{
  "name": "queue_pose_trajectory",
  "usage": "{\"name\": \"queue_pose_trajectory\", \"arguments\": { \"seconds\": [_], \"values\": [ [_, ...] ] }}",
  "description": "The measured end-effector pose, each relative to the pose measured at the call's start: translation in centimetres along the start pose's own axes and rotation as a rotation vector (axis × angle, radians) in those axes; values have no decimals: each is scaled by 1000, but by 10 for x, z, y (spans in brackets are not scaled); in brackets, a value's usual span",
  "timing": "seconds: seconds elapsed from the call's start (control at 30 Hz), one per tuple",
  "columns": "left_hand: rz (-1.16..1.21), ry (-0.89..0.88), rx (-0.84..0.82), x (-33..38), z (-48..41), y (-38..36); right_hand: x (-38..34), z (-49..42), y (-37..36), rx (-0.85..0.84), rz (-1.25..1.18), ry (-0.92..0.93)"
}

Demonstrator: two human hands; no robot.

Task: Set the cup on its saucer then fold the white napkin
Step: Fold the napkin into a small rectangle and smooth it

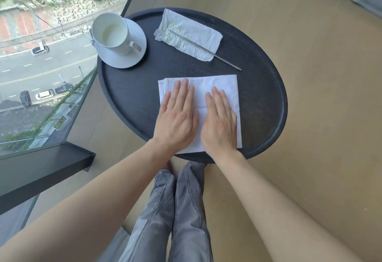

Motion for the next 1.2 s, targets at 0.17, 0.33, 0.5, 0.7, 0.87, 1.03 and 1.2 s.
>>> {"name": "queue_pose_trajectory", "arguments": {
  "seconds": [0.17, 0.33, 0.5, 0.7, 0.87, 1.03, 1.2],
  "values": [
    [-133, -4, -87, -9, 7, -27, 19, -5, -24, -142, 290, 207],
    [-164, 15, -104, -15, 5, -25, 49, -11, -15, -124, 361, 87],
    [-152, 29, -127, -14, -1, -9, 49, -17, 3, -126, 371, 55],
    [-77, 29, 27, -14, -44, 29, 29, -77, 41, -39, 358, 197],
    [-33, -107, -66, 1, -74, 25, 25, -101, 37, -186, 503, 269],
    [-117, -255, -148, 13, -82, 17, 26, -108, 43, -227, 528, 273],
    [-176, -267, -198, 12, -92, 17, 35, -101, 53, -295, 270, 302]
  ]
}}
Point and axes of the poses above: each hand's wrist, its own z-axis away from the middle knuckle, its own y-axis out of the back of the hand, x = y × z, the point moved 8 cm from there along -z, towards the middle knuckle
